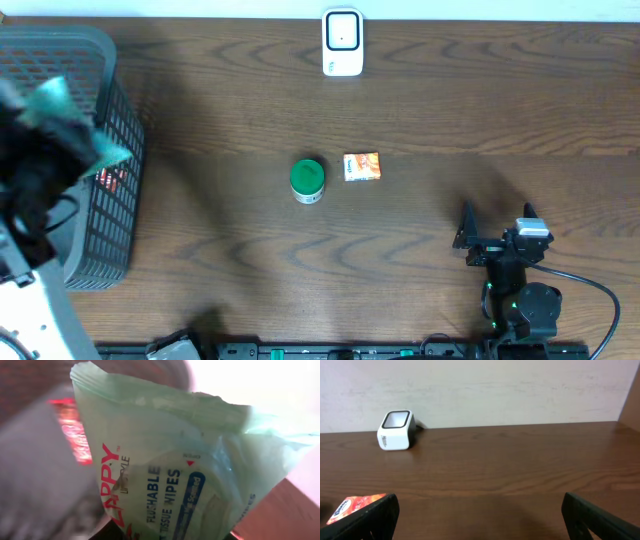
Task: Scan the item barcode
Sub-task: 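Carry the wipes pack right of the Kleenex pack and release it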
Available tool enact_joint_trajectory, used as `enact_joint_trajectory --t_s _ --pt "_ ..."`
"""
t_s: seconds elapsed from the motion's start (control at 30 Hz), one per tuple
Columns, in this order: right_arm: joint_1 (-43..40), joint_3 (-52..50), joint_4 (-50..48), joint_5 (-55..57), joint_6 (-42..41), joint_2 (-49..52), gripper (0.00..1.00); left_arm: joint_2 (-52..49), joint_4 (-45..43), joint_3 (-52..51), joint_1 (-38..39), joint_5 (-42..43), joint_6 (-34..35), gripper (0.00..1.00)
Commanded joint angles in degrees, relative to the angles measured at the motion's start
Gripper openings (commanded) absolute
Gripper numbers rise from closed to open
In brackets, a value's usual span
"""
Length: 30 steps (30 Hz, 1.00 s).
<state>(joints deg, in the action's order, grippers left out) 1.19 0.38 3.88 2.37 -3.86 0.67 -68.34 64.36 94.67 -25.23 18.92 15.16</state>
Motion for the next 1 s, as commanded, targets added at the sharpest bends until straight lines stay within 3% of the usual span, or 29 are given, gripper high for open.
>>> enact_joint_trajectory --t_s 0.0,0.27,0.53,0.77,0.97 --pt "0.42 -0.07 0.2 0.31 0.26 -0.37 0.99 -0.61 0.02 -0.26 8.41 2.1 -0.07 0.29" --pt "0.42 -0.07 0.2 0.31 0.26 -0.37 0.99 -7.8 -2.03 -3.3 31.21 2.08 3.93 0.29" --pt "0.42 -0.07 0.2 0.31 0.26 -0.37 0.99 -23.39 -15.32 -4.35 52.28 2.05 5.07 0.29" --pt "0.42 -0.07 0.2 0.31 0.26 -0.37 0.99 -38.56 -26.93 -4.35 62.82 2.08 5.55 0.29" --pt "0.42 -0.07 0.2 0.31 0.26 -0.37 0.99 -47.89 -31.36 -4.35 68.76 2.03 5.7 0.29"
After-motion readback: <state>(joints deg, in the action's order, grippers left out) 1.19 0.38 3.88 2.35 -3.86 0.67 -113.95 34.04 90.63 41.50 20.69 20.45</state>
